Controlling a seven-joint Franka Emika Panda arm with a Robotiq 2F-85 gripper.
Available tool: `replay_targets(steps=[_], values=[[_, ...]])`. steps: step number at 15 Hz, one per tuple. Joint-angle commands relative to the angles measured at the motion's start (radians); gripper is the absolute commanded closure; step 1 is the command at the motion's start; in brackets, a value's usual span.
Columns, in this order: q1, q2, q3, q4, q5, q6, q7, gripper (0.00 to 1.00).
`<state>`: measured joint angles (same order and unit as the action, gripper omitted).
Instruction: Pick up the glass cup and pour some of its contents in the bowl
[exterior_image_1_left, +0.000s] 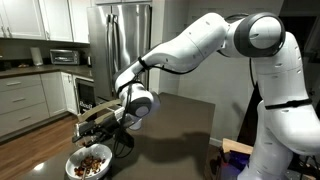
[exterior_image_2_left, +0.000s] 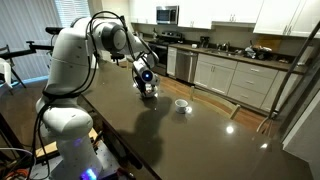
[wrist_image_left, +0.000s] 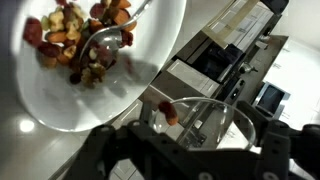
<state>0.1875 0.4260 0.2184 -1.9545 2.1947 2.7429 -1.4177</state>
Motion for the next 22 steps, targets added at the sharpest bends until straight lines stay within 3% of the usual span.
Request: replay_targets(steps=[1, 13, 17, 18, 19, 20, 21, 22], values=[[0.007, -0.005, -0.014, 0.006, 0.042, -0.003, -0.058, 0.41], [0.0, -0.009, -0.035, -0.001, 0.026, -0.02, -0.07, 0.41], [-0.013, -0.002, -0.009, -0.015, -0.114, 0.005, 0.101, 0.41], [0.04, -0.005, -0.063, -0.026, -0.173, -0.007, 0.191, 0.41], [-0.009, 0.005, -0.004, -0.031, -0.236, 0.012, 0.254, 0.41], [0.043, 0.001, -0.061, -0.043, -0.283, -0.008, 0.33, 0.41], [0.006, 0.011, -0.018, -0.043, -0.319, 0.006, 0.363, 0.41], [0.012, 0.012, -0.023, -0.046, -0.348, 0.003, 0.401, 0.41]])
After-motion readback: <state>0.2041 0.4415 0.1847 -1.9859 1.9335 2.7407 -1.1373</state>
